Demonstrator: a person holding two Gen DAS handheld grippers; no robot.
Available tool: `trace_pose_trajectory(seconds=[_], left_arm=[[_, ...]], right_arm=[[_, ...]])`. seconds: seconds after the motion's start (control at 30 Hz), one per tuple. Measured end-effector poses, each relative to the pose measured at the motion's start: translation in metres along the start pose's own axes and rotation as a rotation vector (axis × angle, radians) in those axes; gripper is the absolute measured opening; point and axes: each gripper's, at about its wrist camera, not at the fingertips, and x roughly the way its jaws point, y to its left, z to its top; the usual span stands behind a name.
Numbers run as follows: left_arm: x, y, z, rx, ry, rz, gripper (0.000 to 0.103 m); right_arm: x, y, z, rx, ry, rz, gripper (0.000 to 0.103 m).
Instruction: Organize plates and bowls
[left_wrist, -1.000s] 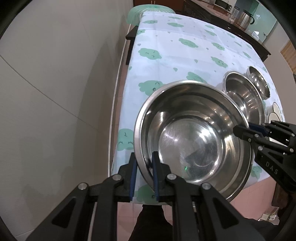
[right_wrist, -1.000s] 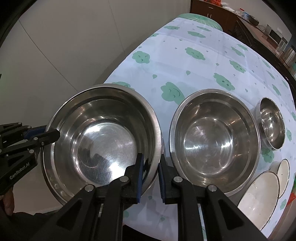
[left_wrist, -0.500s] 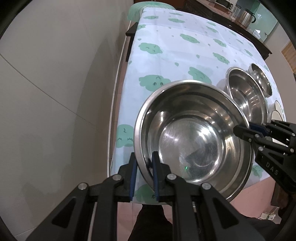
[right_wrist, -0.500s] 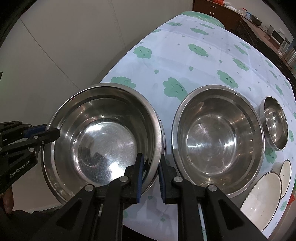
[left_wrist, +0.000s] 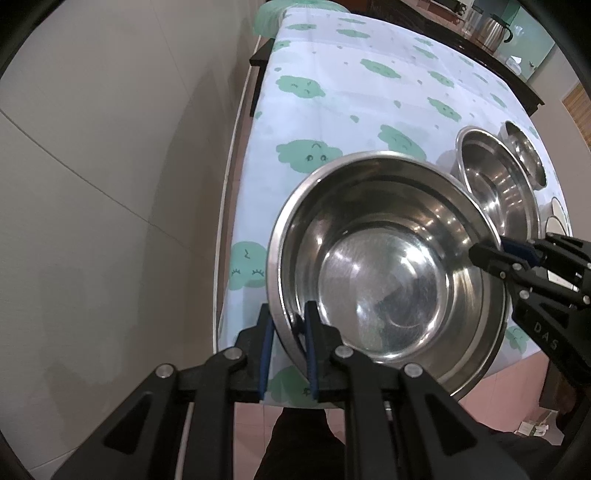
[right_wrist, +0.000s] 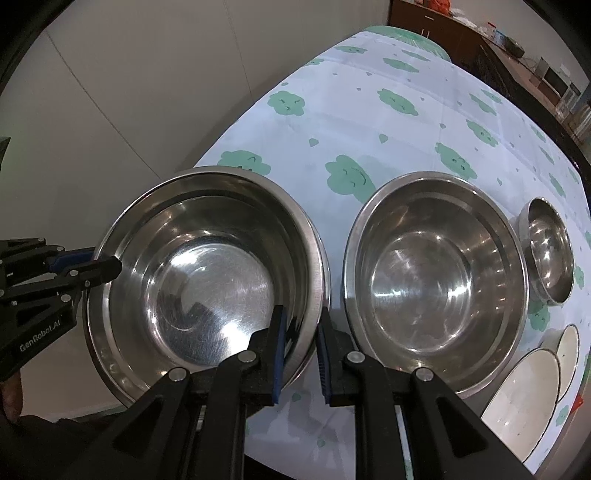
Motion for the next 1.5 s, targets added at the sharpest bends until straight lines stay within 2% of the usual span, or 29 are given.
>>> trace_pose_trajectory(seconds=[0.2, 0.7, 0.83, 0.87, 1.33, 1.43, 1.5], left_arm=[[0.001, 0.0, 0.0, -0.002, 0.003, -0.005, 0.014], [-0.001, 0.0, 0.001, -0.003, -0.001, 0.0, 0.016], [-0.002, 0.001, 0.001, -0.001, -0.011, 0.001, 0.016], [-0.002, 0.002, 0.001, -0.004, -0.007, 0.0, 0.016], [-0.007, 0.003, 0.002, -0.011, -0.024, 0.004, 0.016], [-0.008, 0.002, 0.003, -0.009, -0.026, 0.003, 0.018], [-0.008, 0.001, 0.003, -0.007, -0.027, 0.001, 0.025]], right_arm=[[0.0, 0.002, 0.001, -0.016, -0.007, -0.014, 0.018], [-0.001, 0.001, 0.001, -0.002, -0.006, 0.016, 0.022], [0.001, 0.001, 0.001, 0.001, -0.006, 0.027, 0.045], [0.001, 0.001, 0.001, 0.004, -0.003, 0.029, 0.046], [-0.008, 0.002, 0.002, 0.007, -0.049, 0.039, 0.047], [-0.009, 0.003, 0.002, 0.008, -0.055, 0.042, 0.047], [-0.01, 0.002, 0.002, 0.01, -0.06, 0.046, 0.047]])
